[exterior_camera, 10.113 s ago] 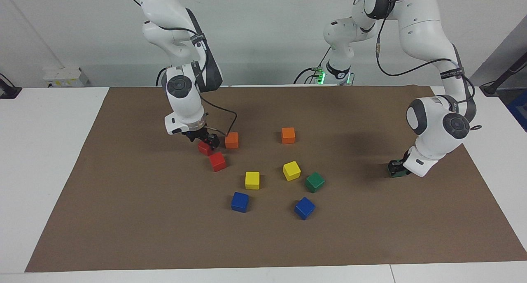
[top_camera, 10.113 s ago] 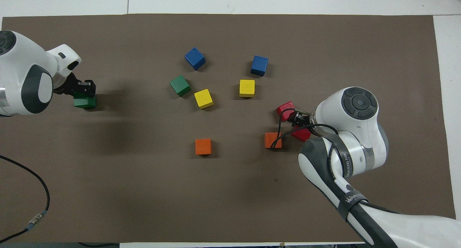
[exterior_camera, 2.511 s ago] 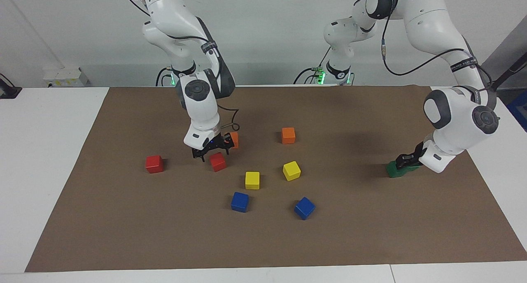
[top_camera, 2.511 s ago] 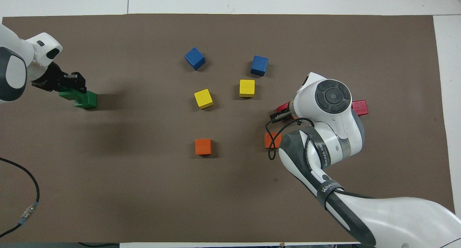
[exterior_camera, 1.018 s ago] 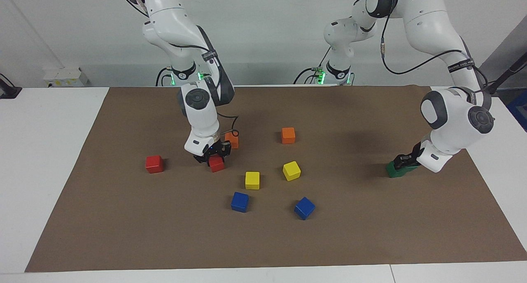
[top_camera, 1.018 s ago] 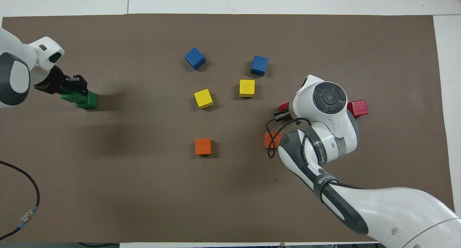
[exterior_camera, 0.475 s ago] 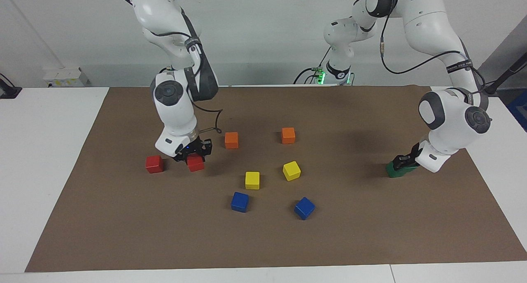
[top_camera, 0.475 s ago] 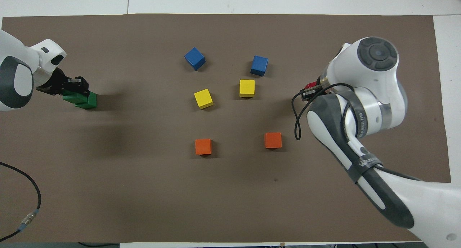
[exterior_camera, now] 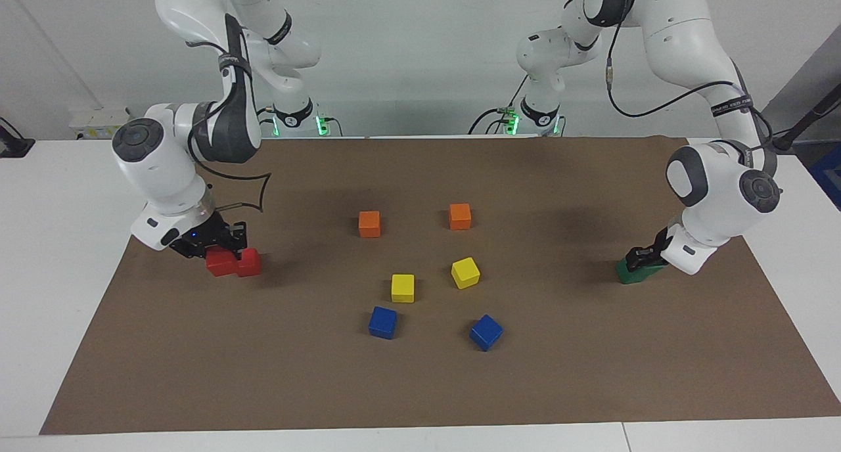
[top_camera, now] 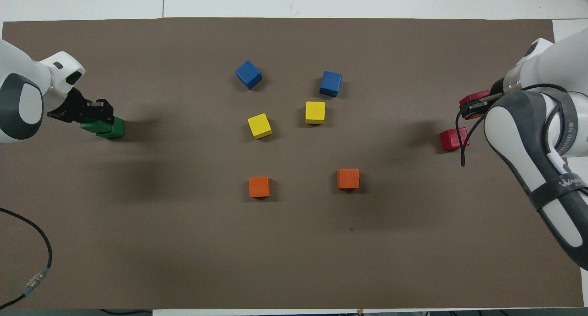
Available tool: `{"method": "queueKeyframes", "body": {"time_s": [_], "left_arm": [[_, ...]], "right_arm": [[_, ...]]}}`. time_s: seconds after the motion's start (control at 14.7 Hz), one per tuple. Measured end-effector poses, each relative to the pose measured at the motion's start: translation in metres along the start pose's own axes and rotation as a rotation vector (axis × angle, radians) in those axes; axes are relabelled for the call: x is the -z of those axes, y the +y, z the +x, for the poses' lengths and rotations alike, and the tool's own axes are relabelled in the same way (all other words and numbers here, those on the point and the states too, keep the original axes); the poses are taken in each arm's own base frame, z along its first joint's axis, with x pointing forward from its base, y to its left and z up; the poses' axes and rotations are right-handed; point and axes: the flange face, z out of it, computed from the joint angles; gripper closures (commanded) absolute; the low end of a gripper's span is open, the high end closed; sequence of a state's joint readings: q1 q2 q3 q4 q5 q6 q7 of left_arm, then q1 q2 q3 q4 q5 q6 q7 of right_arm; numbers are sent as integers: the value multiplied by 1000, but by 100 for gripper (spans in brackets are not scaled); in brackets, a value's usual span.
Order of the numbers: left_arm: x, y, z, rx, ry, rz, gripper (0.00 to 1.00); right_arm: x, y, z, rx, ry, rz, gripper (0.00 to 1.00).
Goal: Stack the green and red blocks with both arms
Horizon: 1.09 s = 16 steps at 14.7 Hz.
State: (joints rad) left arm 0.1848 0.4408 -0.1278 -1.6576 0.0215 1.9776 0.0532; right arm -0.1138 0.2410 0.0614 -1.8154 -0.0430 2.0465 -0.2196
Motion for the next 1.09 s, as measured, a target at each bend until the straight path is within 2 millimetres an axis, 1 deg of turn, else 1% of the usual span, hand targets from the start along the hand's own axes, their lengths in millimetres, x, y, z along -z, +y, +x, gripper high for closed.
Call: {"method": "queueKeyframes", "body": {"time_s": [0.07, 0.2, 0.34, 0.75, 1.09], "left_arm": [[0, 0, 0, 0, -1, 0, 100], [-1, 0, 0, 0, -2, 0, 100], [-1, 0, -1, 0, -2, 0, 100], [-1, 1, -5, -3, 4, 3, 100], [-1, 1, -5, -3, 16, 4, 100]], "right_arm": [[-7, -1, -3, 3, -1, 1, 100], [-18, -11, -8, 16, -4, 3, 100], [-25, -17, -13, 25, -16, 6, 100], [-41, -26, -32, 32, -20, 5, 100], [-47, -27, -42, 30, -27, 5, 100]]}}
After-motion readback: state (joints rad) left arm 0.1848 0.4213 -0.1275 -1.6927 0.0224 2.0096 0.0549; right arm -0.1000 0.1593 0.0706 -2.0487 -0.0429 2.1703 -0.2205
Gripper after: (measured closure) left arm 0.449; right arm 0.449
